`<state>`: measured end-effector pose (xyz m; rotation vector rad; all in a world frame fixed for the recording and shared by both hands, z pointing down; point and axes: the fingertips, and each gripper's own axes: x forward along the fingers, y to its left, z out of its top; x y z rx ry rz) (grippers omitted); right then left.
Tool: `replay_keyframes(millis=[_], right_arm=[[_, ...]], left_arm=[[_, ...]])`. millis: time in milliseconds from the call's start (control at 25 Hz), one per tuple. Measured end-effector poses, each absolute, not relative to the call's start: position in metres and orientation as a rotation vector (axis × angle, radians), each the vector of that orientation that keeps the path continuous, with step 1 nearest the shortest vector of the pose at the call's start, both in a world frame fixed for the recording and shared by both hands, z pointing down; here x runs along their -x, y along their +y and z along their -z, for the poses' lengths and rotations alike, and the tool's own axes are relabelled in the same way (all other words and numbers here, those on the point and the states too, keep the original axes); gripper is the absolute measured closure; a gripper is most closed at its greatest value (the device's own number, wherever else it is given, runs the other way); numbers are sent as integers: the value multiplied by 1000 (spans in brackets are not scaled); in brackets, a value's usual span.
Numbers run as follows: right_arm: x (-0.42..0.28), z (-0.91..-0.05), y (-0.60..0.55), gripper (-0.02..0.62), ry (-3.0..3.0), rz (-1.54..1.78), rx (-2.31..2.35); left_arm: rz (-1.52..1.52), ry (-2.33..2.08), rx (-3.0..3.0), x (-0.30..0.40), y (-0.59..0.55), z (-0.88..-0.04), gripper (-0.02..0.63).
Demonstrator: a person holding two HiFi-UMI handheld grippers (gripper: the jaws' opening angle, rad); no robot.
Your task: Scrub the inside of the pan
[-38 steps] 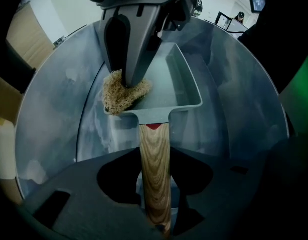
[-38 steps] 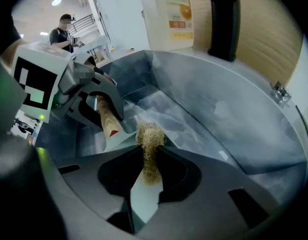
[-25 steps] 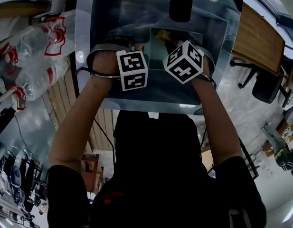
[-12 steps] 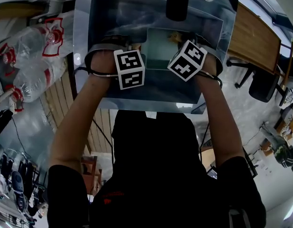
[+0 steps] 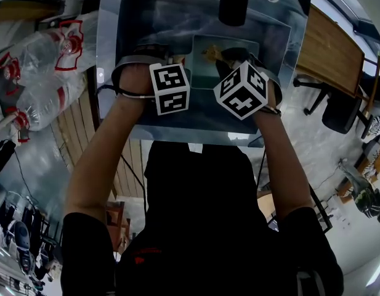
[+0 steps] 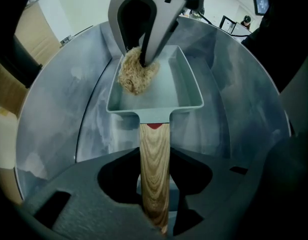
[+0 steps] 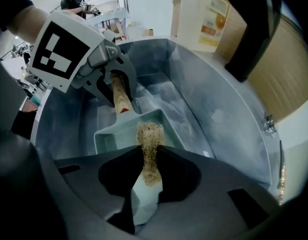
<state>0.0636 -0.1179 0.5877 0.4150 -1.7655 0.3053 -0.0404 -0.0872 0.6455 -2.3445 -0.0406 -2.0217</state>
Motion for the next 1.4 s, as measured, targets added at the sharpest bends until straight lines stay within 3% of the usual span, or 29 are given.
replay_keyframes(millis=[800,1160,1400], right_arm=[[-43,-618,-104,511,-1685,-148,-279],[-111,-624,-101,511,-1474,-115,-210],[-112,-618,-102,511,-1518,-127,-232]], left_arm=[[2030,-52,2343,39,-87,-644,436],[2045,-45,2350,40,-86,-647,437],[2047,-36,2348,40,-87,-647,437]])
